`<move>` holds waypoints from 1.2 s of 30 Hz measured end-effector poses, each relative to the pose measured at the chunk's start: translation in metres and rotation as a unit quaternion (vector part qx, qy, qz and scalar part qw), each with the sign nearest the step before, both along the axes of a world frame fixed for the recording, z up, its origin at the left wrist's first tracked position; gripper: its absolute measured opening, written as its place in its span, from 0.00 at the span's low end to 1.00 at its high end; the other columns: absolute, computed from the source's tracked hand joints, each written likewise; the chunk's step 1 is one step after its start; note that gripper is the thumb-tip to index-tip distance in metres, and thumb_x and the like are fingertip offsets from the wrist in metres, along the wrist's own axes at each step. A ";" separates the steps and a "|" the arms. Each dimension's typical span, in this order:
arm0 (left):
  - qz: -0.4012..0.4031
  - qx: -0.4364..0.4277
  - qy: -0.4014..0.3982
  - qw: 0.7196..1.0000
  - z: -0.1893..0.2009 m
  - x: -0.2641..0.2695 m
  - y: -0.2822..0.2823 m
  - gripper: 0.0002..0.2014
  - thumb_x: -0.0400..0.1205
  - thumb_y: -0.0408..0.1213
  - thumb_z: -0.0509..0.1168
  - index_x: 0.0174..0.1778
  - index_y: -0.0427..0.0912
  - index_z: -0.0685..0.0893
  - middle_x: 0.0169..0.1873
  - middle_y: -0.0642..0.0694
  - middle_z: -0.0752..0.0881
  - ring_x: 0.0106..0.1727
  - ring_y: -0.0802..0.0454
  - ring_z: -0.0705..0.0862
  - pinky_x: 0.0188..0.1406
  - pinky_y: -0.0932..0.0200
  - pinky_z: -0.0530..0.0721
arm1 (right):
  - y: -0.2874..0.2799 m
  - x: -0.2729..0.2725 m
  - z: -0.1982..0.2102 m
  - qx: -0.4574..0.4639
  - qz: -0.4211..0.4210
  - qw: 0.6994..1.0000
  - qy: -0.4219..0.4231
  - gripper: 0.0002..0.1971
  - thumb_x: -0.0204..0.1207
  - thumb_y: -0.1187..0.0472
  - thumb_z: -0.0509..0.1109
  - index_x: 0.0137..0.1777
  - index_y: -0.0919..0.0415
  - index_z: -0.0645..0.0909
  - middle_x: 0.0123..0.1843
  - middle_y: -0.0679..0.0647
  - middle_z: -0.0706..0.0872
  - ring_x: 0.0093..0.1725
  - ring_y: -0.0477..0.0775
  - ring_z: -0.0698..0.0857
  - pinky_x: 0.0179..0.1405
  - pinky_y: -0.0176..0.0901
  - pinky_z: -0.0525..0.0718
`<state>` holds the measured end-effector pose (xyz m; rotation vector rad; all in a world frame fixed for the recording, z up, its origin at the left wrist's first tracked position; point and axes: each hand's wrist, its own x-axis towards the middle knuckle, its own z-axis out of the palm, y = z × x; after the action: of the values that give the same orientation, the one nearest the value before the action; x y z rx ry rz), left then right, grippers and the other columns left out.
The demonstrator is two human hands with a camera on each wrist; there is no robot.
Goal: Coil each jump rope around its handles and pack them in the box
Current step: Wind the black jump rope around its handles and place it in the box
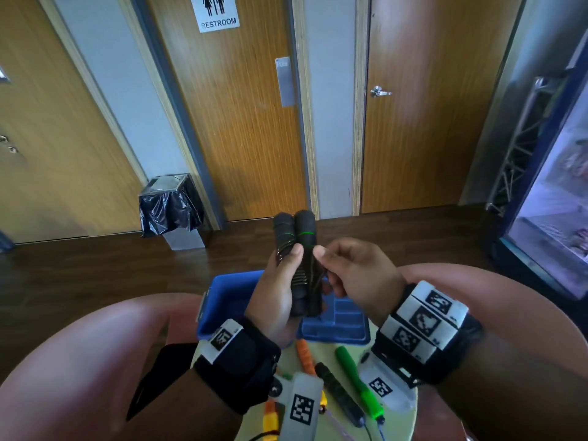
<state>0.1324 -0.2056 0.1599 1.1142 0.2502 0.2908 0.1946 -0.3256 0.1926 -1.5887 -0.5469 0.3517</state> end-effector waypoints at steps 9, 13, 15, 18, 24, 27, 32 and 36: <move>0.039 0.048 -0.007 0.998 -0.001 0.027 -0.036 0.30 0.78 0.59 0.61 0.69 0.42 0.74 0.41 0.32 0.84 0.36 0.39 0.84 0.32 0.50 0.83 | -0.030 0.029 -0.003 -0.012 -0.031 0.999 0.001 0.14 0.81 0.56 0.73 0.36 0.65 0.82 0.21 0.50 0.81 0.22 0.51 0.80 0.24 0.41 0.81; 0.047 -0.003 -0.005 0.999 -0.002 0.031 -0.041 0.36 0.78 0.65 0.60 0.71 0.39 0.76 0.41 0.31 0.85 0.35 0.40 0.85 0.34 0.50 0.83 | -0.030 0.026 -0.006 -0.013 -0.049 0.999 -0.004 0.13 0.80 0.54 0.74 0.40 0.64 0.83 0.24 0.49 0.83 0.23 0.47 0.82 0.26 0.42 0.83; 0.059 -0.045 -0.009 0.997 -0.003 0.030 -0.045 0.33 0.79 0.62 0.61 0.74 0.42 0.76 0.55 0.26 0.86 0.47 0.38 0.87 0.44 0.44 0.85 | -0.032 0.021 -0.008 -0.057 -0.062 0.993 -0.083 0.10 0.81 0.50 0.70 0.42 0.55 0.83 0.30 0.45 0.86 0.29 0.41 0.84 0.31 0.32 0.82; 0.059 -0.079 -0.039 0.994 -0.002 0.030 -0.050 0.26 0.79 0.43 0.66 0.74 0.46 0.76 0.62 0.33 0.85 0.60 0.39 0.86 0.51 0.46 0.87 | -0.032 0.016 -0.016 -0.076 -0.079 0.984 -0.138 0.07 0.86 0.52 0.62 0.53 0.50 0.81 0.44 0.41 0.85 0.45 0.37 0.83 0.41 0.22 0.76; 0.022 -0.092 -0.104 0.990 -0.001 0.033 -0.051 0.31 0.74 0.25 0.66 0.76 0.38 0.72 0.63 0.29 0.83 0.63 0.36 0.85 0.58 0.47 0.87 | -0.038 0.018 -0.024 -0.021 -0.082 0.992 -0.097 0.14 0.88 0.63 0.57 0.51 0.46 0.81 0.45 0.43 0.86 0.47 0.32 0.83 0.46 0.25 0.78; -0.022 -0.110 -0.113 0.987 0.006 0.029 -0.051 0.25 0.76 0.28 0.65 0.71 0.31 0.75 0.56 0.29 0.82 0.54 0.35 0.86 0.50 0.44 0.89 | -0.046 0.017 -0.022 0.102 -0.057 0.993 -0.024 0.14 0.89 0.62 0.58 0.56 0.46 0.84 0.39 0.41 0.88 0.40 0.31 0.83 0.44 0.26 0.78; -0.074 -0.133 -0.129 0.980 0.009 0.027 -0.052 0.08 0.80 0.35 0.55 0.49 0.35 0.76 0.39 0.39 0.79 0.41 0.40 0.80 0.42 0.43 0.80 | -0.060 0.020 -0.023 0.181 0.064 0.980 0.056 0.17 0.83 0.47 0.59 0.65 0.44 0.86 0.51 0.51 0.91 0.44 0.51 0.79 0.44 0.45 0.75; -0.093 -0.141 -0.140 0.976 0.011 0.026 -0.060 0.13 0.79 0.33 0.53 0.50 0.35 0.81 0.38 0.35 0.79 0.42 0.38 0.80 0.44 0.40 0.79 | -0.059 0.028 -0.022 0.189 0.077 0.970 0.130 0.18 0.84 0.50 0.57 0.59 0.45 0.90 0.40 0.49 0.85 0.39 0.51 0.74 0.36 0.40 0.72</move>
<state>0.1586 -0.2658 0.1706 0.7971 -0.0634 0.2337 0.2221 -0.3846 0.1705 -1.1142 -0.4997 0.5307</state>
